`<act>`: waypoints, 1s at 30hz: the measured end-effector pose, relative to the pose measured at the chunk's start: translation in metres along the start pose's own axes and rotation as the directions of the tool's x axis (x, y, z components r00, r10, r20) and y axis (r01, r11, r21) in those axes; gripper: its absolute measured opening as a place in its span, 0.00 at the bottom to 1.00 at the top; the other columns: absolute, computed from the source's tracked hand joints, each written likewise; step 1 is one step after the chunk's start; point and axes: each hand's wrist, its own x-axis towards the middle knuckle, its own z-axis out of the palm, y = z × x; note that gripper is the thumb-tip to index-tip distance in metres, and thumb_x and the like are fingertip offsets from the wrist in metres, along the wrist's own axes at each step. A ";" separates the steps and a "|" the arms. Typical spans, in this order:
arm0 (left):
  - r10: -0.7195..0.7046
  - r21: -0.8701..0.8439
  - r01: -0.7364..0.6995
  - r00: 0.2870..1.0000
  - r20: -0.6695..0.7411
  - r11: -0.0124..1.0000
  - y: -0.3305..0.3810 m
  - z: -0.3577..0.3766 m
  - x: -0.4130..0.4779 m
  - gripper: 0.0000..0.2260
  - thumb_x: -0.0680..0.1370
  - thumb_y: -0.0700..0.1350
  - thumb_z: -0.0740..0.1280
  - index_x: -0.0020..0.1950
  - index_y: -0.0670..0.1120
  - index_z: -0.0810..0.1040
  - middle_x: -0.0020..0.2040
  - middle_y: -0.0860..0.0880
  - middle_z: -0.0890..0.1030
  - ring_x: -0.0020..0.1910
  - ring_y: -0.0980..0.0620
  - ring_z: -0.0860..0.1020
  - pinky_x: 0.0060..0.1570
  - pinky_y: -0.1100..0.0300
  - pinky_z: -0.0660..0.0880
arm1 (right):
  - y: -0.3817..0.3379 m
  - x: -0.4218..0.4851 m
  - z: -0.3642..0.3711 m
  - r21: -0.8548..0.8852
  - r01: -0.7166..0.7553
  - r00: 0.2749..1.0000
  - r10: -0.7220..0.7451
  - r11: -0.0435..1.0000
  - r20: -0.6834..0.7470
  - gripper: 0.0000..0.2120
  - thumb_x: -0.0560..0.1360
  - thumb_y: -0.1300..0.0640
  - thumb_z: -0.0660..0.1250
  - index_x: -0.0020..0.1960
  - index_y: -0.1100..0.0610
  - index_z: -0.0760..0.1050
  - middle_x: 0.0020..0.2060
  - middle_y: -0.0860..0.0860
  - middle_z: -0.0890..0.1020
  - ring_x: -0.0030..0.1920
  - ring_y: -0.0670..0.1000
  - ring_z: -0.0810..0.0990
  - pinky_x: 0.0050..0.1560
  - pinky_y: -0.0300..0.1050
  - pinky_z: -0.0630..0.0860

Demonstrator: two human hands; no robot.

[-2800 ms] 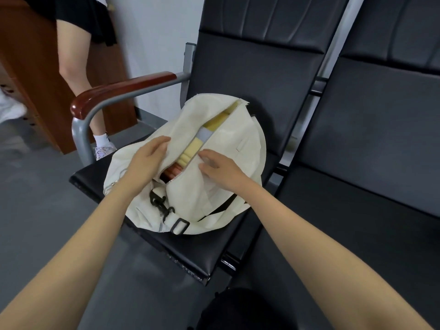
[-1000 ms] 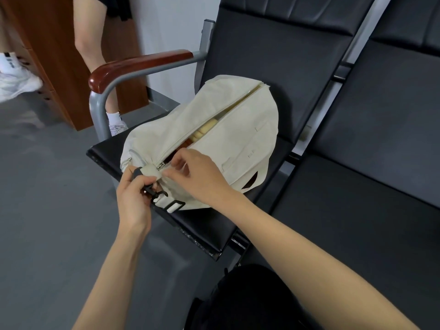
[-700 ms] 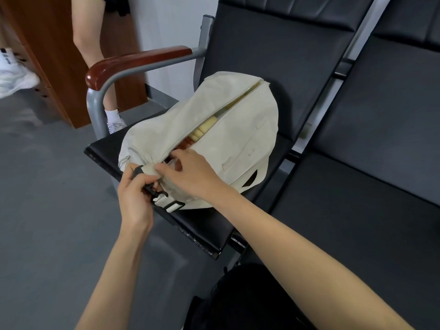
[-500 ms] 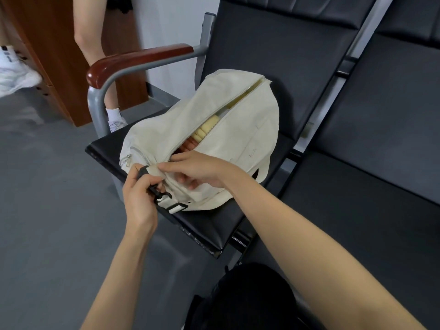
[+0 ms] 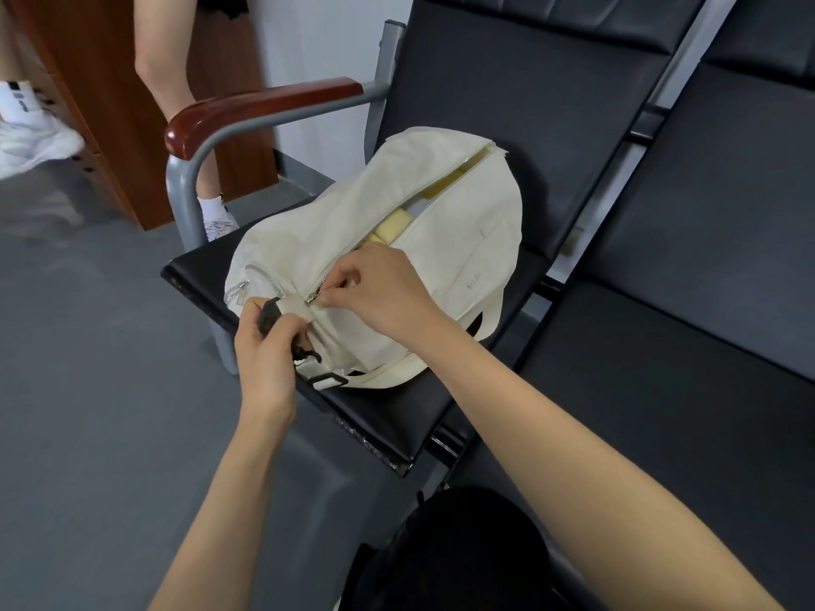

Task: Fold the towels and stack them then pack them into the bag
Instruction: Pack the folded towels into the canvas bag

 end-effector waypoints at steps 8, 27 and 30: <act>-0.024 -0.012 0.023 0.996 -0.084 1.000 0.007 0.003 0.000 0.07 0.77 0.41 0.69 0.40 0.46 0.75 0.27 0.53 0.72 0.27 0.54 0.70 0.32 0.62 0.70 | 0.014 0.015 -0.020 0.057 -0.087 0.992 0.092 0.995 -0.085 0.06 0.71 0.56 0.74 0.43 0.58 0.83 0.37 0.45 0.80 0.43 0.46 0.78 0.50 0.47 0.76; 0.358 0.814 -0.535 0.823 0.441 0.227 0.000 0.122 0.061 0.19 0.76 0.44 0.68 0.67 0.43 0.72 0.63 0.43 0.73 0.64 0.42 0.68 0.61 0.54 0.62 | 0.056 0.042 -0.082 0.192 -0.149 0.934 0.202 0.970 -0.294 0.06 0.75 0.60 0.68 0.41 0.55 0.81 0.37 0.48 0.82 0.44 0.49 0.81 0.51 0.45 0.79; 0.380 0.794 -0.509 0.843 0.382 0.331 -0.007 0.124 0.074 0.10 0.77 0.43 0.67 0.56 0.42 0.78 0.53 0.43 0.77 0.55 0.42 0.72 0.49 0.53 0.67 | 0.065 0.045 -0.082 0.164 -0.147 0.935 0.191 0.975 -0.299 0.06 0.76 0.60 0.68 0.41 0.55 0.80 0.36 0.47 0.81 0.40 0.48 0.81 0.47 0.43 0.79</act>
